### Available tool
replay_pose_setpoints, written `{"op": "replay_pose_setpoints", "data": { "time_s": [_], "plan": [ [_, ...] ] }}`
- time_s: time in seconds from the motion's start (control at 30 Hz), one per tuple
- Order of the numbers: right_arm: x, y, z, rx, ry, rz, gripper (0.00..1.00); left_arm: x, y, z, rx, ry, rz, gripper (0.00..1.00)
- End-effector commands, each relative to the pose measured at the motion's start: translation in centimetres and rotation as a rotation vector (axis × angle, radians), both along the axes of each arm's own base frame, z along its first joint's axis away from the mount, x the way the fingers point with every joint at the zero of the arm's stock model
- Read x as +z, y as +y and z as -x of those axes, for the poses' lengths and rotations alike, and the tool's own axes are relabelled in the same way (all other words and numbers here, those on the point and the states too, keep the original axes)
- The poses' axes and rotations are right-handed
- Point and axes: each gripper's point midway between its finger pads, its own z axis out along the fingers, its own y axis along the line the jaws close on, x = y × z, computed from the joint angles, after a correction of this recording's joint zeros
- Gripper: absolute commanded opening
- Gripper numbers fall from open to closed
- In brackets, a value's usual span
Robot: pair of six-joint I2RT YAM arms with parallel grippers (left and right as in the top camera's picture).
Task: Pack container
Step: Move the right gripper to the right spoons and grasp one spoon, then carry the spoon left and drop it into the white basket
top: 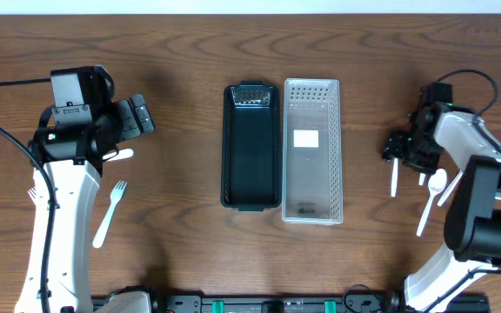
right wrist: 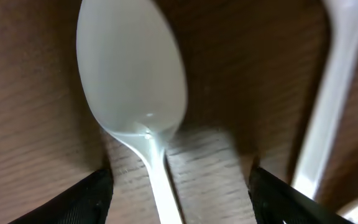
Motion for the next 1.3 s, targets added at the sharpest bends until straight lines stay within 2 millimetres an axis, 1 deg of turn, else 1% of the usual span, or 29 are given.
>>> {"op": "replay_pose_setpoints", "data": {
  "time_s": [0.0,0.1,0.17,0.3,0.47,0.53,0.57,0.6,0.63,0.73,0.8,0.93,1.03,1.1,1.17,1.27],
  "plan": [
    [-0.1,-0.2,-0.6,0.026,0.001,0.079,0.74,0.7,0.1,-0.3,-0.007,-0.015,-0.002,0.98],
    [-0.3,-0.2,-0.9,0.044,0.001,0.114,0.72,0.7,0.1,-0.3,-0.007,-0.015,-0.002,0.98],
    [-0.4,-0.1,-1.0,0.050,-0.002,0.122,0.68,0.7,0.1,-0.3,-0.007,-0.015,-0.002,0.98],
    [-0.6,0.0,-1.0,0.051,0.002,0.121,0.53,0.7,0.1,-0.3,-0.007,-0.015,-0.002,0.98],
    [-0.6,0.0,-0.9,0.033,0.002,0.118,0.45,0.7,0.1,-0.3,-0.007,-0.015,-0.002,0.98],
    [-0.7,0.4,-1.0,0.033,-0.002,0.091,0.41,0.7,0.1,-0.3,-0.007,-0.015,-0.002,0.98],
    [-0.7,0.8,-1.0,0.034,-0.004,0.067,0.34,0.7,0.1,-0.3,-0.007,-0.015,-0.002,0.98],
    [-0.8,1.2,-1.0,0.034,-0.005,0.049,0.31,0.7,0.1,-0.3,-0.007,-0.015,-0.002,0.98],
    [-0.8,1.4,-1.0,0.035,-0.006,0.033,0.26,0.7,0.1,-0.3,-0.007,-0.015,-0.002,0.98],
    [-0.8,1.6,-1.1,0.013,-0.013,0.023,0.09,0.7,0.1,-0.3,-0.007,-0.015,-0.002,0.98],
    [-0.8,1.6,-1.2,0.009,-0.017,0.023,0.02,0.7,0.1,-0.3,-0.007,-0.015,-0.002,0.98],
    [-0.2,1.6,-1.2,0.010,-0.018,0.022,0.01,0.7,0.1,-0.3,-0.007,-0.015,-0.002,0.98],
    [1.8,1.8,-1.7,0.012,-0.043,0.014,0.01,0.7,0.1,-0.3,-0.007,-0.015,-0.002,0.98],
    [4.3,2.5,-2.6,0.037,-0.091,-0.008,0.01,0.7,0.1,-0.3,-0.007,-0.015,-0.002,0.98],
    [7.7,3.8,-3.9,0.096,-0.178,-0.028,0.01,0.7,0.1,-0.3,-0.007,-0.015,-0.002,0.98],
    [13.2,6.6,-5.7,0.207,-0.337,-0.054,0.01,0.7,0.1,-0.3,-0.007,-0.015,-0.002,0.98]
  ]
}}
